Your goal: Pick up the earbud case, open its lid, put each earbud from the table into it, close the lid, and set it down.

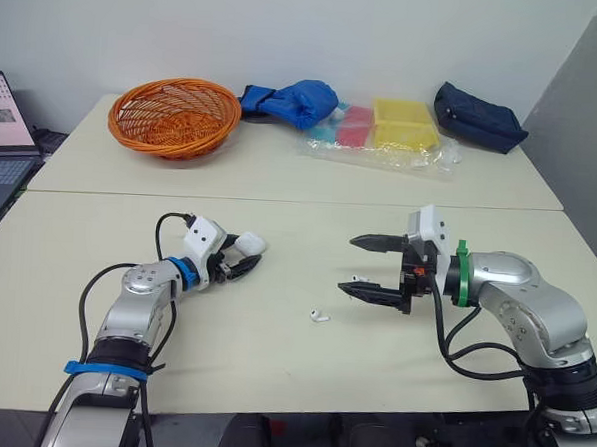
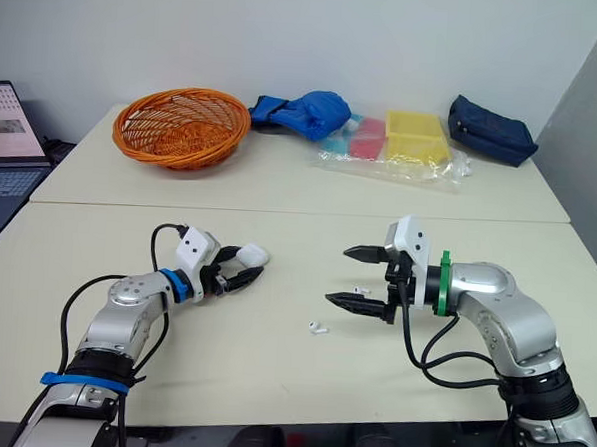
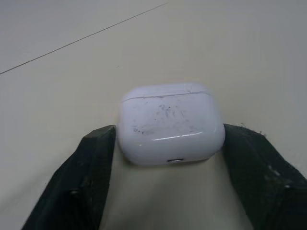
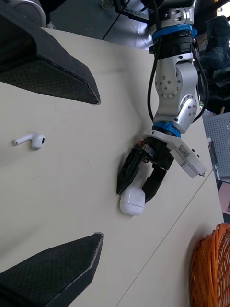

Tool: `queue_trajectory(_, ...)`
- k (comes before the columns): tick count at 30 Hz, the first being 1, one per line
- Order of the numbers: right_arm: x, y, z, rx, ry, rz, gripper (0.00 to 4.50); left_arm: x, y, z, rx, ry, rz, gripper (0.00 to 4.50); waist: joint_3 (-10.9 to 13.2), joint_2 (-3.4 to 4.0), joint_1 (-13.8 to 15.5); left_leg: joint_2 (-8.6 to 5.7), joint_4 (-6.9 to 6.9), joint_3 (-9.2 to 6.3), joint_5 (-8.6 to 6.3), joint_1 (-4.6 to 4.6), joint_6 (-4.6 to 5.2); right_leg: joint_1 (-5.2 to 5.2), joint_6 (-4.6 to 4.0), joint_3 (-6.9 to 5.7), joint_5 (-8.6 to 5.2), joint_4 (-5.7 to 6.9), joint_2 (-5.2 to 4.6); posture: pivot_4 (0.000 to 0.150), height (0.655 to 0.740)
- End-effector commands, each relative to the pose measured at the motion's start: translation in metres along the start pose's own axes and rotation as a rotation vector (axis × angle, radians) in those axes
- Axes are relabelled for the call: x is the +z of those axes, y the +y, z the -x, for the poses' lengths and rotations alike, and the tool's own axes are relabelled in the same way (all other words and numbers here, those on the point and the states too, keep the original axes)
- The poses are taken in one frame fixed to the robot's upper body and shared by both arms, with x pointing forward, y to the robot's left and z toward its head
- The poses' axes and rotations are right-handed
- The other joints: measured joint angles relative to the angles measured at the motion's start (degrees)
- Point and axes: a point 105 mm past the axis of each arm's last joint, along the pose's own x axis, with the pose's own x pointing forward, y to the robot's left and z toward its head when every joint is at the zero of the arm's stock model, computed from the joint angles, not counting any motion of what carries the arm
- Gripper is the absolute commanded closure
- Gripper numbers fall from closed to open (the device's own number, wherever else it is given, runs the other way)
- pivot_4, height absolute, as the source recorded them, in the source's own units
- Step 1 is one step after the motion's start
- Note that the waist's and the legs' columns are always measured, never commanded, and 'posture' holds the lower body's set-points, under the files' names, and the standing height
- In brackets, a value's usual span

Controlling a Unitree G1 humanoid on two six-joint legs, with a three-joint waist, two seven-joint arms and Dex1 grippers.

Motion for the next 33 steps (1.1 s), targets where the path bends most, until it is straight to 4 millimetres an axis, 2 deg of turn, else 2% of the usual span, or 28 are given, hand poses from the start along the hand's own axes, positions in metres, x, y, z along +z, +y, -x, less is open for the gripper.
queue_trajectory(1,0.010,0.002,0.004,-0.006,-0.025,0.033,0.00,0.001,0.001,-0.002,0.006,0.007,-0.015,1.76,0.0,0.00,0.0,0.00,0.00,0.00,0.00,0.01,0.00,0.00,0.00,0.00,0.00,0.01,0.00,0.150,0.7400)
queue_trajectory(4,0.008,0.001,0.005,-0.014,-0.023,0.029,0.00,0.006,0.002,-0.002,0.007,-0.013,-0.028,1.76,0.0,0.00,0.0,0.00,0.00,-0.03,0.00,0.01,0.00,0.00,0.00,-0.03,0.00,0.01,0.00,0.150,0.7400)
queue_trajectory(8,0.005,-0.008,0.007,-0.072,-0.022,0.006,0.00,0.036,0.000,-0.004,-0.001,-0.114,-0.227,1.76,0.0,0.00,0.0,0.01,0.00,-0.02,0.00,-0.03,0.00,-0.01,0.00,-0.02,0.00,-0.03,0.00,0.150,0.7400)
queue_trajectory(9,0.007,-0.013,0.009,-0.095,-0.029,-0.016,0.00,0.050,-0.002,-0.005,-0.003,-0.165,-0.339,1.76,0.0,0.00,0.0,0.01,-0.01,-0.01,0.00,-0.06,0.00,-0.03,0.00,-0.02,0.00,-0.05,0.00,0.150,0.7400)
queue_trajectory(10,0.010,-0.020,0.010,-0.118,-0.030,-0.038,0.00,0.071,-0.009,-0.004,-0.022,-0.241,-0.511,1.76,0.0,-0.02,0.0,0.00,-0.01,-0.01,0.00,-0.07,0.00,-0.03,-0.01,-0.02,0.00,-0.06,0.00,0.150,0.7400)
queue_trajectory(12,0.015,-0.032,0.013,-0.147,-0.025,-0.085,0.00,0.100,-0.025,-0.003,-0.065,-0.368,-0.788,1.76,0.0,-0.04,0.1,0.01,-0.01,-0.01,0.00,-0.17,0.00,-0.10,-0.07,0.00,0.05,-0.10,-0.02,0.150,0.7400)
queue_trajectory(13,0.016,-0.037,0.014,-0.149,-0.014,-0.108,0.00,0.110,-0.036,-0.002,-0.110,-0.431,-0.917,1.76,0.0,-0.03,0.1,0.01,0.01,0.00,0.00,-0.21,0.00,-0.14,-0.25,0.00,0.17,-0.09,-0.03,0.150,0.7400)
queue_trajectory(16,0.015,-0.041,0.011,-0.140,0.016,-0.178,0.00,0.122,-0.051,-0.003,-0.164,-0.539,-1.100,1.76,0.0,-0.02,0.2,-0.01,-0.01,0.06,0.00,-0.20,0.00,-0.12,-0.24,0.06,0.20,-0.12,-0.10,0.150,0.7400)
queue_trajectory(21,0.017,-0.031,0.000,-0.058,0.037,-0.274,0.00,0.131,-0.059,-0.005,-0.169,-0.646,-1.208,1.76,0.0,-0.01,-0.2,0.02,-0.07,0.20,-0.03,-0.23,0.03,-0.20,-0.23,0.11,0.19,-0.17,-0.05,0.150,0.7400)
queue_trajectory(26,0.036,-0.029,-0.021,-0.035,-0.057,-0.307,0.00,0.137,-0.069,-0.005,-0.183,-0.732,-1.240,1.76,0.0,-0.01,-0.1,0.06,-0.02,0.08,-0.02,-0.59,0.03,-0.62,-0.23,0.00,0.19,0.02,0.03,0.150,0.7400)
queue_trajectory(33,0.032,-0.030,-0.037,-0.061,-0.064,-0.315,0.00,0.139,-0.070,-0.006,-0.187,-0.754,-1.246,1.76,0.0,-0.01,0.0,0.00,0.24,0.04,-0.02,-1.01,0.03,-0.85,-0.15,-0.07,0.24,0.02,-0.04,0.150,0.7400)
